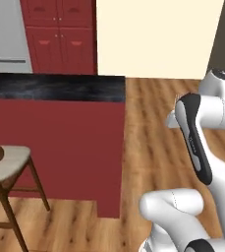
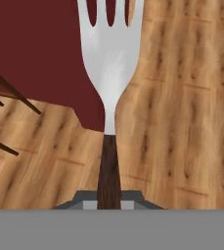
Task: Pick up the metallic utensils from the counter and place them in the open drawer. Make sure not to pick up any wooden utensils.
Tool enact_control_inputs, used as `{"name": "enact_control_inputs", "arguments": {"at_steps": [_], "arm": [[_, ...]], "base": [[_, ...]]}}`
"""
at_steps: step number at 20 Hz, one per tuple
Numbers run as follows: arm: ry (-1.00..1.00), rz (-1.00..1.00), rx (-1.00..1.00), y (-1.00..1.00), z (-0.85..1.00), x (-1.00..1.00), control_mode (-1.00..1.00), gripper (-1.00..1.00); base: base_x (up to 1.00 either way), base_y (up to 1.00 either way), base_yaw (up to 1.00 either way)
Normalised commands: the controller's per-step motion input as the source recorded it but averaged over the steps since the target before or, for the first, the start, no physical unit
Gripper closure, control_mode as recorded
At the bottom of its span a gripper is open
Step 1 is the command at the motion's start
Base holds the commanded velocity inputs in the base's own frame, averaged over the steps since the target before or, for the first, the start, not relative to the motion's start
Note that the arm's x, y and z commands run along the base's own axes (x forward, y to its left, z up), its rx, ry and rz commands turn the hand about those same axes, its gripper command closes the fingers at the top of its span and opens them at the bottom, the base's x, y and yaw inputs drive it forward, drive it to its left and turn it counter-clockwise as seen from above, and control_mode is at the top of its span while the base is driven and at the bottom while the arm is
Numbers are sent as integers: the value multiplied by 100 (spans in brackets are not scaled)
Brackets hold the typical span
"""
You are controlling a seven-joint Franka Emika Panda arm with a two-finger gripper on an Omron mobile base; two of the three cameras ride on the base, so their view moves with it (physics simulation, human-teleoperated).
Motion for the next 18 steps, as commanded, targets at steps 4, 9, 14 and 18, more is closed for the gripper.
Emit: {"name": "enact_control_inputs", "arguments": {"at_steps": [4, 9, 14, 18], "arm": [[0, 0, 0, 0, 0, 0, 100, 100], [0, 0, 0, 0, 0, 0, 100, 100], [0, 0, 0, 0, 0, 0, 100, 100], [0, 0, 0, 0, 0, 0, 100, 100]], "base": [[14, -100, 35], [55, -85, 26], [23, -73, 41], [38, -71, 46]]}}
